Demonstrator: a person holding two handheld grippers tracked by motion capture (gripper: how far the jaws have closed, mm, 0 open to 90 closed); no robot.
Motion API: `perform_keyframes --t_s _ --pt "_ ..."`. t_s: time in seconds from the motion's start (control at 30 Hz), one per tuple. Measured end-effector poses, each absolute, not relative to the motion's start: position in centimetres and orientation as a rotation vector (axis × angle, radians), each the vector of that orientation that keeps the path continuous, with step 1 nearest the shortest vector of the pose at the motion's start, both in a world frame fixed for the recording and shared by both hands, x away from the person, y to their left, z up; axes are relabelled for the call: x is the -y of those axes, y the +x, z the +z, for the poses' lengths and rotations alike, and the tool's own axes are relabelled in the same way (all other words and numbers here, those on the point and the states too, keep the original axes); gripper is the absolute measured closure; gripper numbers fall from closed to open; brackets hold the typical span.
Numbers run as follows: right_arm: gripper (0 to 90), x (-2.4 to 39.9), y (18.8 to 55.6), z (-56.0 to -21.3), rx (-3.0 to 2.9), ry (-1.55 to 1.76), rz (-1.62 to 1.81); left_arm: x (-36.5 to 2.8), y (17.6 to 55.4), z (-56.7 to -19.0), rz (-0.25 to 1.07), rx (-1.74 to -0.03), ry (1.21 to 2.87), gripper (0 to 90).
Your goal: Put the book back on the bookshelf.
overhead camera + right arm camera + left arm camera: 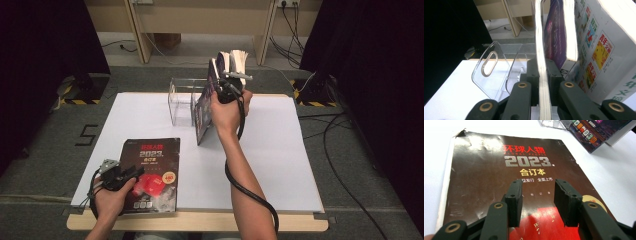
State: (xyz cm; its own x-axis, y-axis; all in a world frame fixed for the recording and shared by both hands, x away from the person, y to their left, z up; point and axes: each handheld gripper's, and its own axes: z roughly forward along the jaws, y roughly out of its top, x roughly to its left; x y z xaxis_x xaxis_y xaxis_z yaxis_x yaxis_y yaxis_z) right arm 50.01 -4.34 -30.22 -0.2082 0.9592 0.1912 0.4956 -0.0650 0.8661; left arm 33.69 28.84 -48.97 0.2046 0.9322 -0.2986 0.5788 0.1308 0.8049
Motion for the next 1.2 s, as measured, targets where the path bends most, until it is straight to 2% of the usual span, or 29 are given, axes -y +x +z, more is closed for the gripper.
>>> perform_keyframes --t_s 0.7,1.2 --pt "84.8 3.8 50.2 -28.9 -1.588 1.440 1.321 -28.9 33.7 -49.0 0.485 -1.473 1.558 58.3" --pt "84.6 1.7 52.3 -30.6 -1.587 1.443 1.261 -29.1 33.7 -49.0 0.481 -1.468 1.551 58.4"
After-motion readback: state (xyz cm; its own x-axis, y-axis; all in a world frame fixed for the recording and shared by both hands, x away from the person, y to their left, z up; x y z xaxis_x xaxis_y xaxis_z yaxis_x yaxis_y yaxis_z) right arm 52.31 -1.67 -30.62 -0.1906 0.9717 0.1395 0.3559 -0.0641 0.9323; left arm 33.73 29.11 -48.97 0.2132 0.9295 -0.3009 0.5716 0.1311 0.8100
